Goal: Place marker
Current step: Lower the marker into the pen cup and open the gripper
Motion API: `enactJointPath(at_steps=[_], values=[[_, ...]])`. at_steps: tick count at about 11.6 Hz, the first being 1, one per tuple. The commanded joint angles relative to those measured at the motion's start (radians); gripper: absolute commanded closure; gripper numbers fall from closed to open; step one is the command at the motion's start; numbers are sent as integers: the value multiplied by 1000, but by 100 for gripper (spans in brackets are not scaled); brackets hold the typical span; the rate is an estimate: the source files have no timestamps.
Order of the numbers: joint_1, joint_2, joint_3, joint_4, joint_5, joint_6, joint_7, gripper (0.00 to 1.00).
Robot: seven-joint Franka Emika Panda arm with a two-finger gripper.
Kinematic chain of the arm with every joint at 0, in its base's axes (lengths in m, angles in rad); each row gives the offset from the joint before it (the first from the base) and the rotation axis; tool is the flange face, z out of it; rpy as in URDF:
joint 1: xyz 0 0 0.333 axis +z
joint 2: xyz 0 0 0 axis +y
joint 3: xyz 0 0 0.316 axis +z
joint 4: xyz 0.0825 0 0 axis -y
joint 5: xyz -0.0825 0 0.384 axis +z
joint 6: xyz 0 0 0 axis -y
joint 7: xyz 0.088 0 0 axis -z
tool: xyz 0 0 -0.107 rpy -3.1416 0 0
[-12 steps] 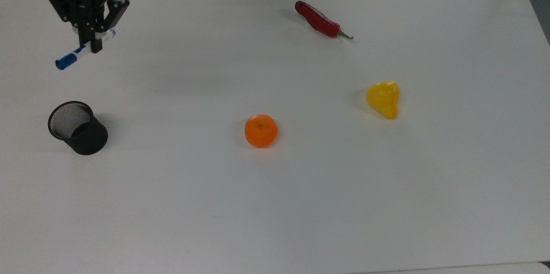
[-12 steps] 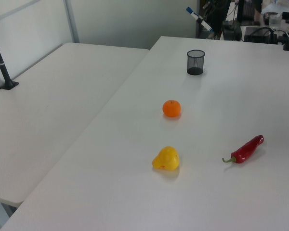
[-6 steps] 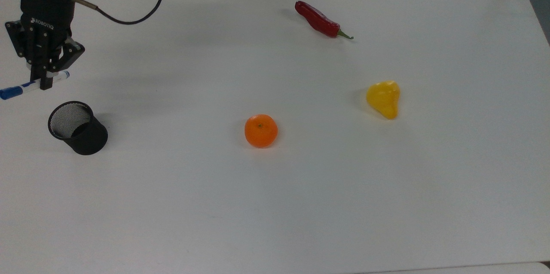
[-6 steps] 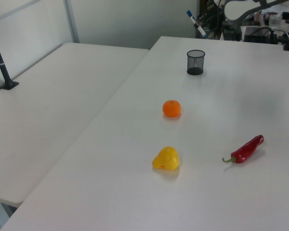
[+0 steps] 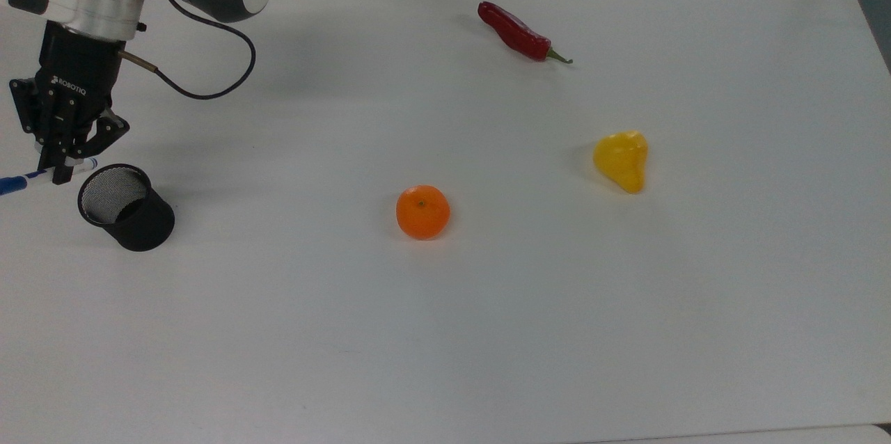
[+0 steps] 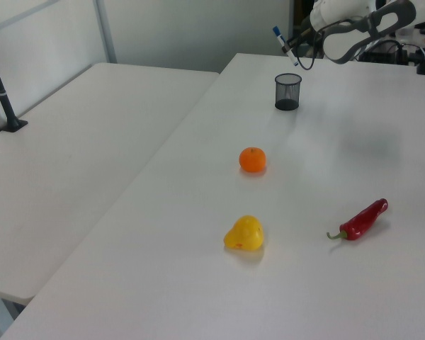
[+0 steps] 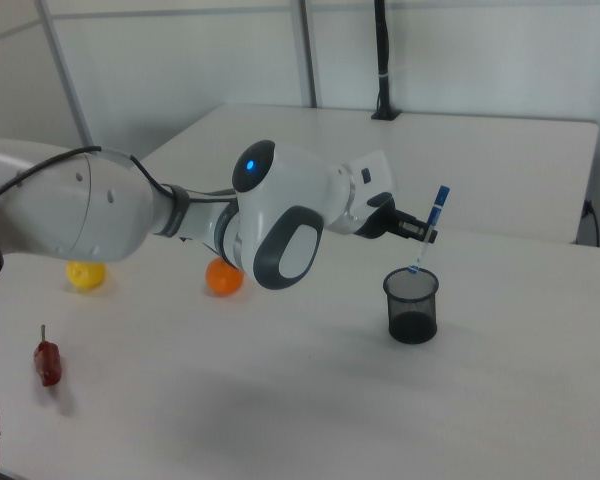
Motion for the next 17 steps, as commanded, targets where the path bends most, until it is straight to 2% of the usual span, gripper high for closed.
enactJointPath(at_steps=[1,9,10,11,12,13,14,16,17], values=[[11,29,-1,-68,22,158,-9,100],[19,93,8,-97,22,240,-9,98],[19,93,8,-98,22,240,-9,91],[19,92,8,-98,22,238,-10,70],[19,92,8,-98,20,238,-10,66],[19,92,8,-98,20,237,-10,52],[19,92,8,-98,20,237,-10,50],[13,85,8,-98,20,232,-10,32],[11,81,8,-98,20,228,-9,26]])
